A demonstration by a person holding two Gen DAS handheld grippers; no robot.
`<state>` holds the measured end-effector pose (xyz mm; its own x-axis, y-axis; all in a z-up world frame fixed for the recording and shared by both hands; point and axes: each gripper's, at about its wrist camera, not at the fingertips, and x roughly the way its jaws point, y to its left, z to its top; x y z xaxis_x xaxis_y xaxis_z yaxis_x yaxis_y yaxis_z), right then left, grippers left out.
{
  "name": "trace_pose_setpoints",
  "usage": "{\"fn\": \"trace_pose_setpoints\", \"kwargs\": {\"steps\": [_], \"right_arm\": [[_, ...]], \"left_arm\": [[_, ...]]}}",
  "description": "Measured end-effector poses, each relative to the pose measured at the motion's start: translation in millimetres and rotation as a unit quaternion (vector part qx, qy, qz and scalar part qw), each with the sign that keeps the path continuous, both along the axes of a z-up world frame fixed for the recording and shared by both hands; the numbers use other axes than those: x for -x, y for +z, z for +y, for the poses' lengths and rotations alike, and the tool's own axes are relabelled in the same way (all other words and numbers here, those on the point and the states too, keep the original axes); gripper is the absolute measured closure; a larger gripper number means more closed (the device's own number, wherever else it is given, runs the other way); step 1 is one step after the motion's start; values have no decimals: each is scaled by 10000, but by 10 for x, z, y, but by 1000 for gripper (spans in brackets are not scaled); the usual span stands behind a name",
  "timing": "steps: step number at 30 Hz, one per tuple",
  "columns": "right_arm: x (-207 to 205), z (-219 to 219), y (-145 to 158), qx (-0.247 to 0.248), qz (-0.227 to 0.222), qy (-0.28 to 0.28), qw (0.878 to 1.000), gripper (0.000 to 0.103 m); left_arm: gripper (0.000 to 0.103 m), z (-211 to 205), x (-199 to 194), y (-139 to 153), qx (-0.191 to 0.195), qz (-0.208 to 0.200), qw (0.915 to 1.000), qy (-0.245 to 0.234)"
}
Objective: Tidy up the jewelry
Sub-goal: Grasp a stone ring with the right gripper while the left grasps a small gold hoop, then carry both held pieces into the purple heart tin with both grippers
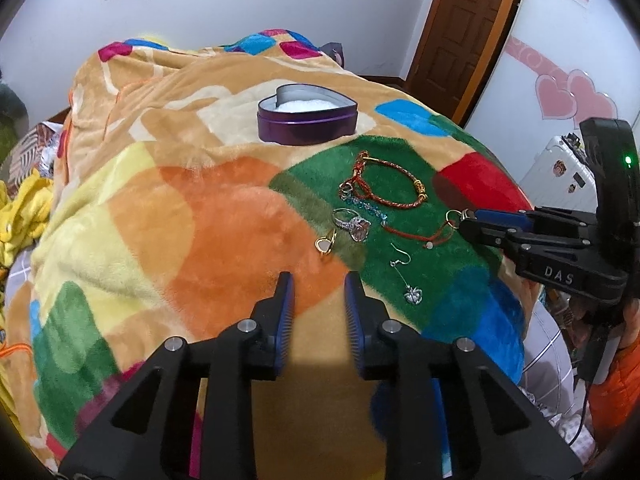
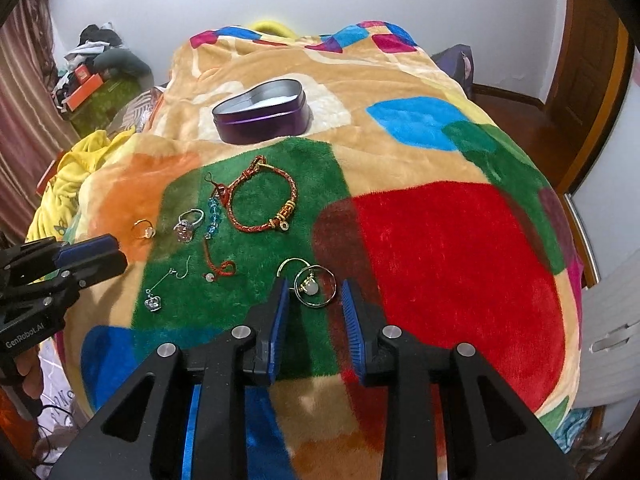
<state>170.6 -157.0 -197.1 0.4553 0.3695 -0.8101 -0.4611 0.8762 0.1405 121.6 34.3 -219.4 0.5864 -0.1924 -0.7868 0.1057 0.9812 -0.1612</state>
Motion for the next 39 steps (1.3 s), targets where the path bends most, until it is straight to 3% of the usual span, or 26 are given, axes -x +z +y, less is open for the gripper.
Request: {"fn": "trace_pose_setpoints", "kwargs": {"steps": [14,18,22,39], "right_arm": [[-14,-76,11,-234,-150,-84,9996,83],[-12,-124,87,-288,-243,-166,9992,83],[-27,-153,175,-336,-345,-211,9986,83],[-182,93,652,-642,-1055,-70,9923,83]], "left_arm": [[78,-98,-283,-114,-56,-24,10000,-5],[93,-108,-265,-106,-244,-94,9996,46],[95,-47,-265,-53,-116,-108,9998,111],[95,63,-446,663,-83,-1086,9939,171]]}}
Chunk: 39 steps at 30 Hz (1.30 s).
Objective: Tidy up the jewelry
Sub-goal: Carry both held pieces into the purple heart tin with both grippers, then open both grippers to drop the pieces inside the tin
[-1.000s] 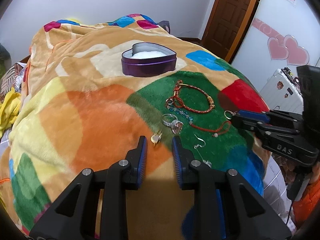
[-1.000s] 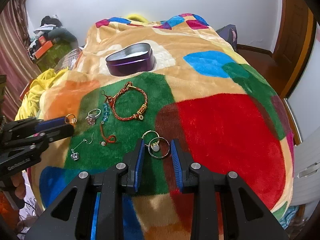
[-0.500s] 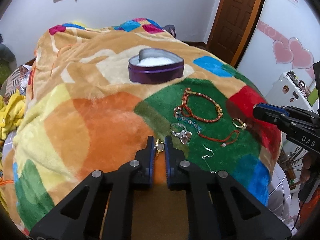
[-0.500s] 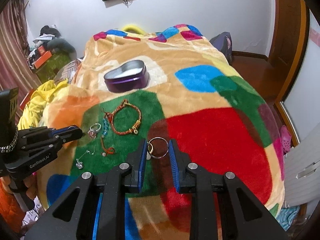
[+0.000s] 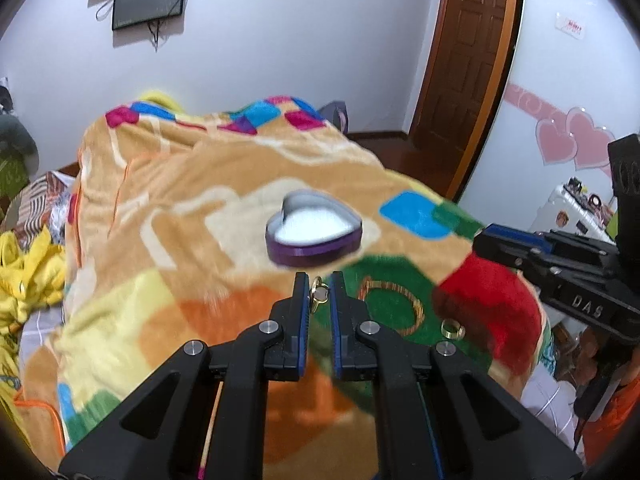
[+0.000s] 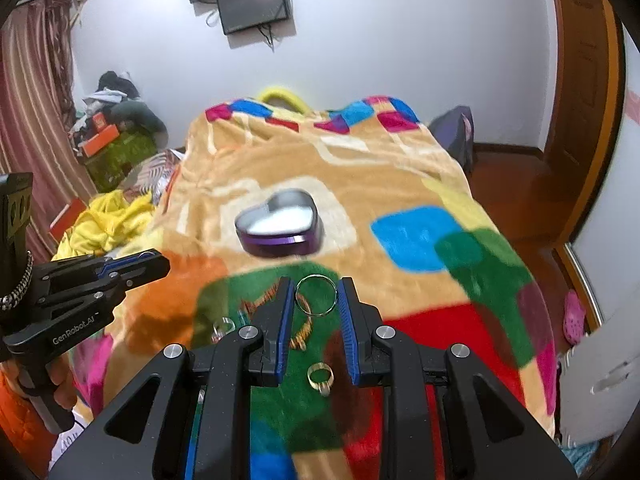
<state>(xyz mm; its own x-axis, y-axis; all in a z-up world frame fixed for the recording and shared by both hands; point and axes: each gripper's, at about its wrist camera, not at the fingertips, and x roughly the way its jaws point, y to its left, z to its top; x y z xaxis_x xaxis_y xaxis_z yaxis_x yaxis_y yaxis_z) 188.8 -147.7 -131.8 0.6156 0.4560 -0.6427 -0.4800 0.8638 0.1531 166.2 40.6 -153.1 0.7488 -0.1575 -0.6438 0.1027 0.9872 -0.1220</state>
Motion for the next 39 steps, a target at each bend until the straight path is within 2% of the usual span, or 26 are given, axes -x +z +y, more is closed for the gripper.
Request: {"fn": "trace_pose_setpoints", "kwargs": {"steps": [9,16,28,39], "right_arm": [[-177,175,172,-133,-330,88,9993,83],[-349,286,178,-181,-369,113,9991,83],[-646,423,37,-109,-157,226,9996,83],[-927,582,-209,171,400,700,9966,83]], "left_arm": [[95,86,-279,203,-28,-358,9994,30],[95,186,-501,206,83,-405,9991,82],[95,242,-885,8,262,-101,9996,-26],[95,204,-1216,-297,429,455,9975,-324]]}}
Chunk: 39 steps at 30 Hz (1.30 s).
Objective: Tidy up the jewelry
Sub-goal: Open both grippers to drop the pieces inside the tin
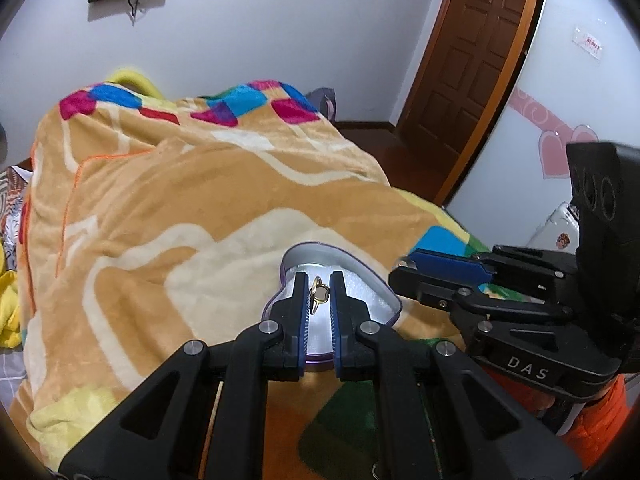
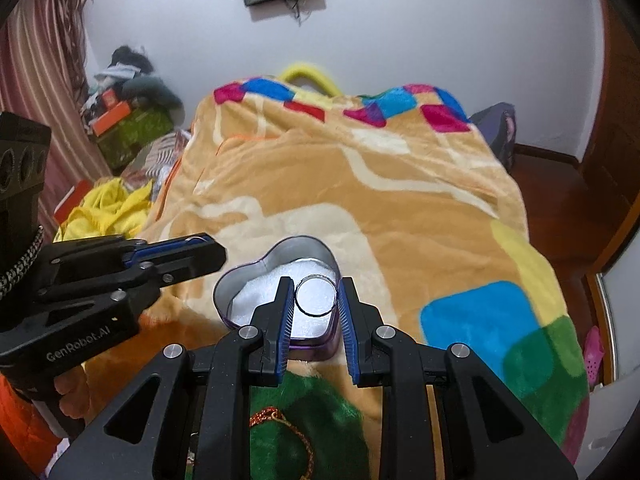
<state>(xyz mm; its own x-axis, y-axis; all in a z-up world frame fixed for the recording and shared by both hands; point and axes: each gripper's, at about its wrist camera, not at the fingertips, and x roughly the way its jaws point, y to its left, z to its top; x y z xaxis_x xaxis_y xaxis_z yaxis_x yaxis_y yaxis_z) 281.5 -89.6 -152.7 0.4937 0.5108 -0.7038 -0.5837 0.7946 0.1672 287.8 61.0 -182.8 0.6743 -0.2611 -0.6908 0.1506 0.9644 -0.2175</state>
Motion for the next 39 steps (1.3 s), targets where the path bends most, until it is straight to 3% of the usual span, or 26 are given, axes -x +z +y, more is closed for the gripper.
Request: {"fn": "trace_pose_setpoints", "kwargs": {"steps": [13,23,28,33,39], "right_arm": [[-142,85,-136,259,270,366,9986,83],[-149,117,-123,447,374,449,9973,82],[-74,26,-35,413,331,317,9981,81],[50,-121,116,323,192,95,9992,81],[309,-336,318,201,-111,-209,9995,67]], "left_arm": [[95,-30,-123,-119,-89,205,9996,-197],[94,12,-1,16,-191,75,9998,-83],[83,18,137,125,-299,-20,9995,-18],[79,17,307,241,-360,-103,9993,36],[67,-18,552,370,-412,-197,9989,55]]}}
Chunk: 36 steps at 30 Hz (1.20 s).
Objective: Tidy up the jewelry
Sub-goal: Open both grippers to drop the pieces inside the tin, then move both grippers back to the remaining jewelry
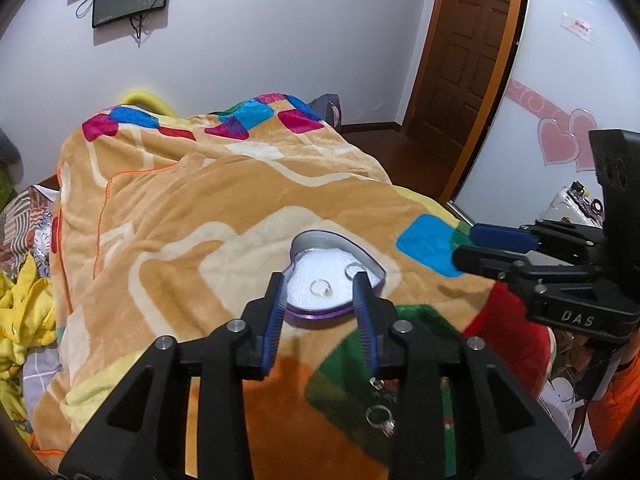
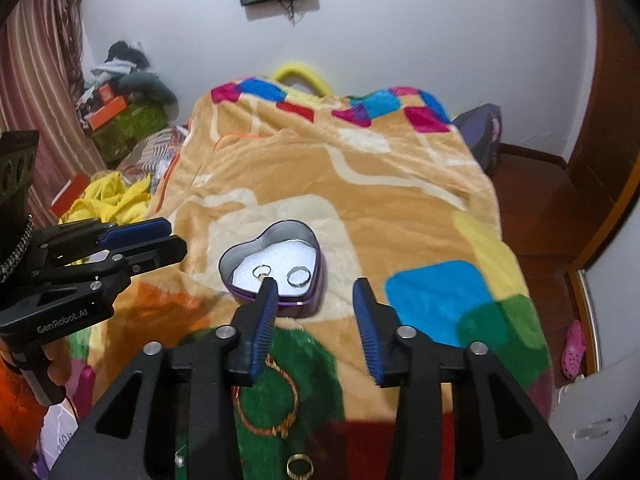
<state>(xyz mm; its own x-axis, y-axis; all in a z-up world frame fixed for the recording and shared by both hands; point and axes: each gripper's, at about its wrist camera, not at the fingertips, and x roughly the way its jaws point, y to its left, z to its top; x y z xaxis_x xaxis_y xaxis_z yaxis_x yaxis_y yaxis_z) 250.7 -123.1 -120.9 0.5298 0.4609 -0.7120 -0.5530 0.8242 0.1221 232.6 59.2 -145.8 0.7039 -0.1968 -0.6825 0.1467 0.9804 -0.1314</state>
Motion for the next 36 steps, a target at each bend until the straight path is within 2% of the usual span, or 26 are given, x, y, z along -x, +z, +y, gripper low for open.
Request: {"fn": "trace_pose_setpoints", "kwargs": {"steps": [6,11,25,36], "right_arm": [[267,-108,89,4,-191,-240,9995,67],[455,-203,54,-52,-142,-350,9993,66],[841,-408,-279,107,151,-610,9980,66],[990,-514,-602,139,508,-726,9960,67]], "left_arm": [[61,-84,273,54,-84,-15,10000,-33],[61,-183,464,-4,-77,107,9998,-139],[61,-558,899,-523,-52,789,9961,-384],[61,-641,1181,-766,2,969,9947,-338]]}}
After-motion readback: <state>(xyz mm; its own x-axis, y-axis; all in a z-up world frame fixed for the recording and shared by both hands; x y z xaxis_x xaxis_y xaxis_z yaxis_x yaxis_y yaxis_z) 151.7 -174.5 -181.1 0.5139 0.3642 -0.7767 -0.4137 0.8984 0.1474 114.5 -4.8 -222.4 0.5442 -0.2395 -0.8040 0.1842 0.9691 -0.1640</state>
